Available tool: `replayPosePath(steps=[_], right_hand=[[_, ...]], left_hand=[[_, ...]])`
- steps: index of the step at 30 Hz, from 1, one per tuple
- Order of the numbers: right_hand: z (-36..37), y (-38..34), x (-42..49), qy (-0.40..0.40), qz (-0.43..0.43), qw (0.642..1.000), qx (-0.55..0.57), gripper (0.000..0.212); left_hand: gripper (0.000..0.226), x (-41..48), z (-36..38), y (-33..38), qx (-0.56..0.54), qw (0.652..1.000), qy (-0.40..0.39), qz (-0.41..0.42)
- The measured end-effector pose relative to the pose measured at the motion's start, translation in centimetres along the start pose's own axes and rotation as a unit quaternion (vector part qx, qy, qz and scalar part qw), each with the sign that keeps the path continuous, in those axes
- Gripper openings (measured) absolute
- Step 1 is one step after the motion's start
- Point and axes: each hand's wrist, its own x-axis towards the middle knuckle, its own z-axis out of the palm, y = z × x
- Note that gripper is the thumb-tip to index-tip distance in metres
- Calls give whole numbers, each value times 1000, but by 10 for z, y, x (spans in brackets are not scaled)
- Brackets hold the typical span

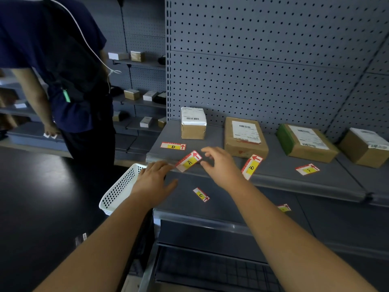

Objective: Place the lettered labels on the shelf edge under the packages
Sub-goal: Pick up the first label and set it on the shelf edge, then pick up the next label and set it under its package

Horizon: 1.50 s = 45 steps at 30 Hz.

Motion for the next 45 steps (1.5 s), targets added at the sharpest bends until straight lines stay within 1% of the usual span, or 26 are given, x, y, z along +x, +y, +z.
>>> replayPosePath(steps=[2,6,11,15,20,22,25,27,30,32,39,45], right_hand=[[-2,2,-20,-6,6,1000,-7,35],[-5,6,-64,-11,29,999,-19,34],[-14,6,-119,-7,35,998,-54,44],[-22,-7,-162,-1,28,997,-69,49],[-28,-16,-214,16,32,996,-81,50],[-33,-15,-232,19,46,995,-83,51],[-40,-11,-255,16,63,994,-89,52],[-42,-5,-267,11,73,994,-84,52],[-44,8,-277,8,89,993,-77,52],[-47,19,-280,4,95,993,-72,51],[-59,78,-271,-18,96,993,-60,52],[-68,115,-239,-52,63,995,-58,51]], left_hand=[[47,-12,-3,5,0,1000,1,-2],[46,-38,-9,21,-11,1000,7,24],[50,-71,-19,35,-17,998,3,61],[51,-105,-31,43,-24,997,-5,71],[66,-145,-44,63,-49,994,-11,95],[65,-155,-42,70,-59,993,-17,103],[53,-165,-35,79,-73,990,-25,117],[51,-170,-29,87,-81,989,-27,123],[61,-174,-18,100,-77,989,-43,115],[64,-172,-6,108,-80,989,-53,114],[63,-150,34,141,-60,991,-66,101],[61,-123,62,160,-53,993,-62,80]])
